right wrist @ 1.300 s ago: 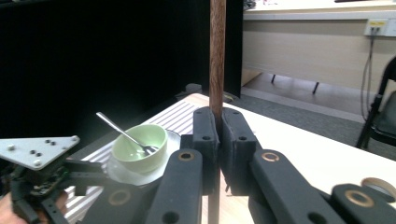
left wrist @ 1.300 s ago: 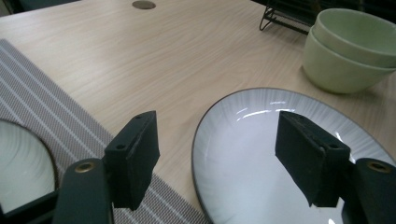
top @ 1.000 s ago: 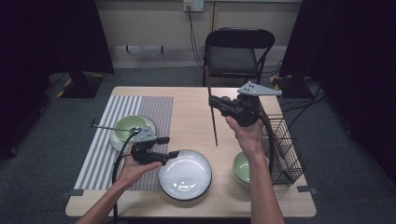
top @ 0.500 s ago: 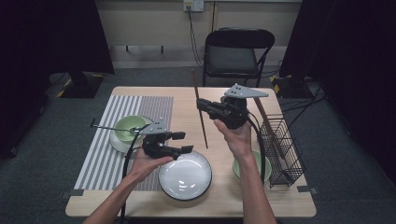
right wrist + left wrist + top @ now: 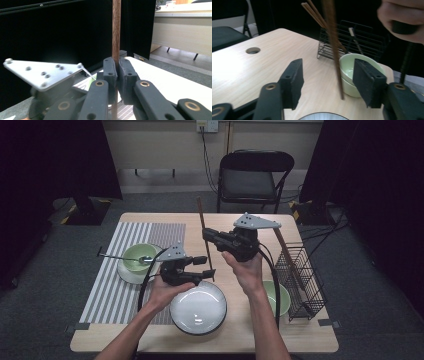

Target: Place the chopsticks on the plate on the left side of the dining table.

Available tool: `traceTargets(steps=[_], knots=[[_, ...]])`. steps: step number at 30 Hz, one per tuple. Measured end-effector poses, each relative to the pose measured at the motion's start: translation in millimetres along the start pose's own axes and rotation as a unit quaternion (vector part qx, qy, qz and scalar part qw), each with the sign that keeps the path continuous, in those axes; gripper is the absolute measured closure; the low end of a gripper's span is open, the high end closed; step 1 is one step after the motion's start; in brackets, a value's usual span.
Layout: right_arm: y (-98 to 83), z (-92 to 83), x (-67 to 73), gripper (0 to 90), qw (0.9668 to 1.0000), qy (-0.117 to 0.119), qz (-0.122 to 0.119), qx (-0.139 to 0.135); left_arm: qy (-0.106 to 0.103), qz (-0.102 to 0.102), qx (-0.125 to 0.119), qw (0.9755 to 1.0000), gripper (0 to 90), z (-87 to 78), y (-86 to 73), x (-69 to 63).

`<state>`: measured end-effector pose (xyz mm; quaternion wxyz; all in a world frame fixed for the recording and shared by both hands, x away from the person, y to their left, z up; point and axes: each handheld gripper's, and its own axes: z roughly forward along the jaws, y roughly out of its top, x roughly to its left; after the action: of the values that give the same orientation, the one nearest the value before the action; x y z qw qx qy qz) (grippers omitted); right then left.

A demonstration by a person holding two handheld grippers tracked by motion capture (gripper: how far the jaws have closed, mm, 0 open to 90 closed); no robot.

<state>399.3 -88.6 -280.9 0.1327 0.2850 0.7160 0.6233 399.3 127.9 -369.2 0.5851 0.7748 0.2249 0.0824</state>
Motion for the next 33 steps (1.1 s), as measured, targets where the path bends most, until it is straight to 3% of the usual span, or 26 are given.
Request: traceTargets(steps=[4, 7, 11, 18, 23, 26, 28, 33], knots=[[-0.4, 0.1, 2.7, 85.3, 1.0000, 0.002, -0.004, -0.001, 0.006, -0.005, 0.003, 1.0000, 49.5, -2.5, -1.2, 7.9], [0.6, -0.2, 0.1, 85.4, 1.0000, 0.005, -0.001, -0.001, 0.021, 0.012, 0.004, 0.9997, 51.2, -7.6, -2.1, 7.8], [0.6, -1.3, -1.0, 85.4, 1.0000, 0.006, 0.000, 0.000, 0.024, 0.008, 0.004, 0.9997, 55.1, -9.8, -4.0, 12.1], [-0.5, -4.1, -5.1, 85.3, 1.0000, 0.003, 0.004, 0.002, 0.013, 0.002, 0.002, 0.9999, 56.4, -11.2, -4.9, 14.5], [-4.0, 0.4, -6.5, 85.3, 0.9999, 0.005, 0.007, 0.008, -0.007, -0.003, -0.012, 0.9999, 58.0, -11.3, 1.6, 11.5], [-8.4, 4.3, -6.3, 85.3, 0.9998, 0.012, 0.010, 0.012, -0.008, 0.000, -0.023, 0.9997, 62.0, -13.4, 8.3, 12.1], [-10.8, 6.1, -5.6, 85.3, 0.9997, 0.013, 0.012, 0.014, -0.010, -0.007, -0.033, 0.9994, 70.4, -15.3, 11.5, 13.6], [-13.3, 8.6, -5.6, 85.3, 0.9995, 0.022, 0.014, 0.017, -0.018, -0.011, -0.038, 0.9991, 72.6, -15.9, 16.2, 18.0]])
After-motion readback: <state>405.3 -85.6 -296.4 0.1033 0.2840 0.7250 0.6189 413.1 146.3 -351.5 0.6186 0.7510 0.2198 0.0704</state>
